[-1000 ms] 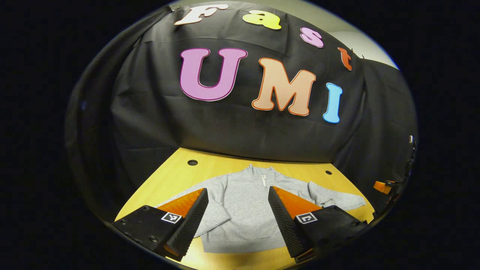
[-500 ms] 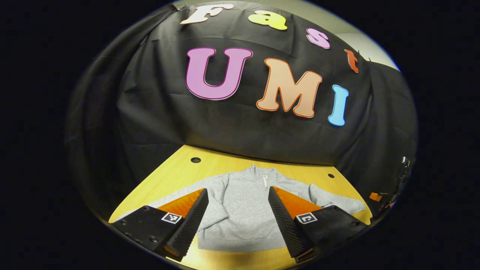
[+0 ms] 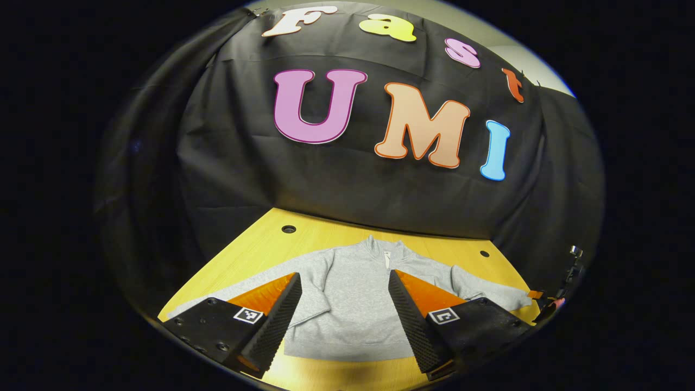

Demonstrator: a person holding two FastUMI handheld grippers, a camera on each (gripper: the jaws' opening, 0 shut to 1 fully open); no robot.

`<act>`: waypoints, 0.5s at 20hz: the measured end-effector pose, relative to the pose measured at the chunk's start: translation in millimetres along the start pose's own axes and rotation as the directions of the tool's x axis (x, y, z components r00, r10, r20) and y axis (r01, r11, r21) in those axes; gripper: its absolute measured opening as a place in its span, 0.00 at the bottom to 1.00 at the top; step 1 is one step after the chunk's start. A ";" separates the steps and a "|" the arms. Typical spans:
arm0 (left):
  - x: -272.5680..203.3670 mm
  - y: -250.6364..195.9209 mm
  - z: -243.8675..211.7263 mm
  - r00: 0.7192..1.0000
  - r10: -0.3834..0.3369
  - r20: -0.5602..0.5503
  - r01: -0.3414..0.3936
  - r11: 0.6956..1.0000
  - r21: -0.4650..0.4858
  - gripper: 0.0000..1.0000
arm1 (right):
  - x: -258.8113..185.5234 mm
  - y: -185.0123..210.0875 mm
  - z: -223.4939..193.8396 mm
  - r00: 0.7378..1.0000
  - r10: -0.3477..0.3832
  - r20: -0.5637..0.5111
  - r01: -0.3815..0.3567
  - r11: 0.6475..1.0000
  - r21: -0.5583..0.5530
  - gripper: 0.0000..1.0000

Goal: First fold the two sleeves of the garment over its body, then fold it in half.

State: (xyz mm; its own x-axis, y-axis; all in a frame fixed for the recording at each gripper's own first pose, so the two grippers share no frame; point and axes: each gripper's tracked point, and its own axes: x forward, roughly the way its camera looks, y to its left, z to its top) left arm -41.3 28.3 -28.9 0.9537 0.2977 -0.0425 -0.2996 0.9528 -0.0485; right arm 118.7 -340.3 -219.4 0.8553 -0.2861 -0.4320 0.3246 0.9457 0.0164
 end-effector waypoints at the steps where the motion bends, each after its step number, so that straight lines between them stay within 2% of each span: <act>1: 0.4 -1.4 -1.8 1.000 0.001 -0.003 -0.001 1.000 0.003 0.94 | 6.7 -2.8 -5.5 1.000 -0.005 -0.015 0.005 1.000 0.002 1.00; 8: 0.9 -9.9 -8.3 1.000 -0.005 -0.022 0.005 1.000 0.028 0.94 | 26.9 -4.4 -33.4 0.994 0.004 -0.108 -0.003 1.000 0.012 0.99; 10: 1.7 -12.1 -8.4 1.000 -0.011 -0.022 0.012 1.000 0.024 0.94 | 28.0 -1.6 -44.0 0.991 0.008 -0.135 -0.009 1.000 -0.008 0.95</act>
State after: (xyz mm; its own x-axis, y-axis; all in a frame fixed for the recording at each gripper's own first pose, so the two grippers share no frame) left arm -36.2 16.8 -36.8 0.9562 0.2858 -0.0635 -0.2878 0.9574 -0.0253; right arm 124.3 -343.1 -271.2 0.7956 -0.2554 -0.5494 0.3140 0.9493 0.0133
